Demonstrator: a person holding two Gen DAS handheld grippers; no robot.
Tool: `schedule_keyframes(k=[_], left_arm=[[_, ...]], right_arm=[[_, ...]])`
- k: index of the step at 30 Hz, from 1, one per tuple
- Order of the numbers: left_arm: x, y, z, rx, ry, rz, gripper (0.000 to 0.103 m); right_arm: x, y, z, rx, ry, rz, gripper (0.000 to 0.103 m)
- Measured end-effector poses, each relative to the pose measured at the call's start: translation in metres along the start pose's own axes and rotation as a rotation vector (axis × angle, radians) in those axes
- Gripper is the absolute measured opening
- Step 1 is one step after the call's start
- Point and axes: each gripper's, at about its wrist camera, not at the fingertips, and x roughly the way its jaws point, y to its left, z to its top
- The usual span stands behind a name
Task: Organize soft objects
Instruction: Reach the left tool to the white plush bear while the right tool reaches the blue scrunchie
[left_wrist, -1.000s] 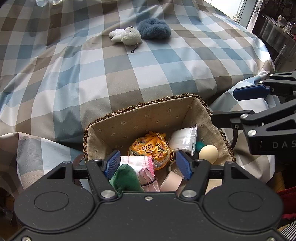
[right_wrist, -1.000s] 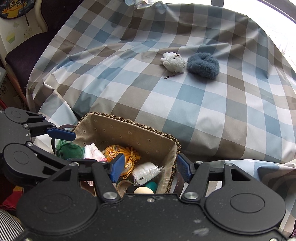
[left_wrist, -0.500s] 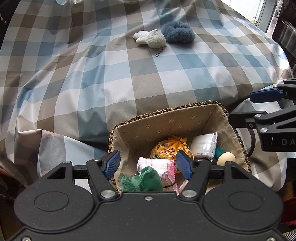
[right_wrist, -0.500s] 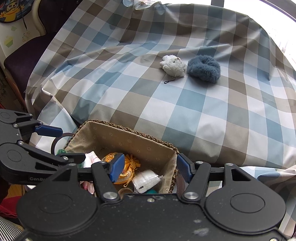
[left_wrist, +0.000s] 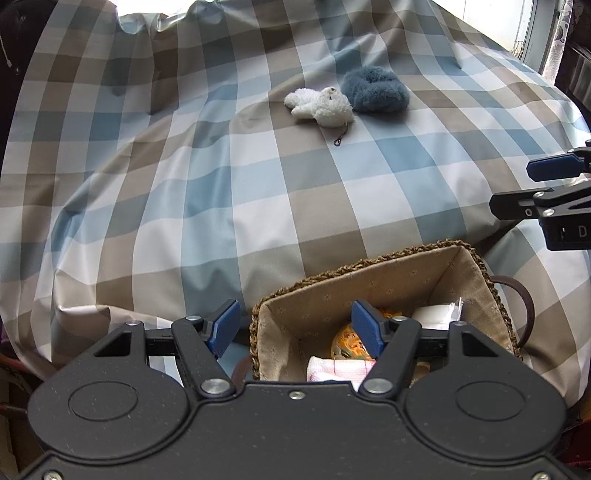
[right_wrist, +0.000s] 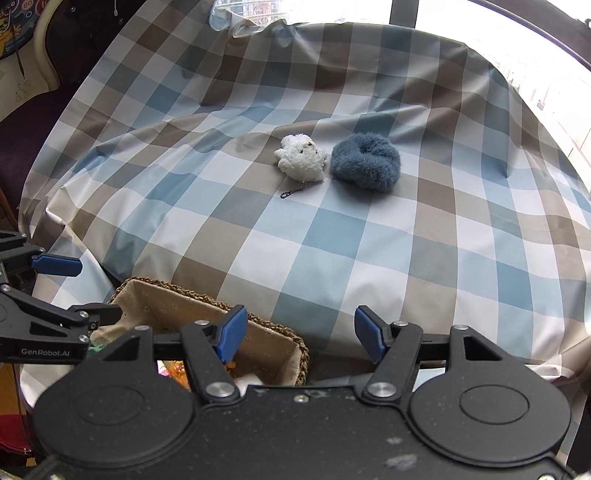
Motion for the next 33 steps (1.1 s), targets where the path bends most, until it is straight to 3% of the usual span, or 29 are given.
schedule_keyframes(k=[5,10,16,21,29,33], left_arm=[[0.003,0.004,0.025,0.048,-0.089,0.054,0.066],[0.021,0.009,0.050,0.032,-0.125,0.062,0.068],[0.065,0.012,0.083,-0.025,-0.108,0.054,0.068],[0.107,0.001,0.103,0.001,-0.155,0.120,0.068],[0.146,-0.012,0.122,0.040,-0.241,0.142,0.070],[0.160,-0.015,0.129,0.033,-0.285,0.136,0.081]], right_arm=[[0.024,-0.009,0.020,-0.014,-0.066,-0.074,0.067],[0.063,-0.023,0.044,0.006,-0.094,-0.120,0.071],[0.134,-0.043,0.069,0.065,-0.056,-0.182,0.072],[0.181,-0.057,0.080,0.122,-0.038,-0.193,0.072],[0.221,-0.069,0.090,0.139,-0.144,-0.230,0.081],[0.236,-0.072,0.098,0.128,-0.193,-0.245,0.087]])
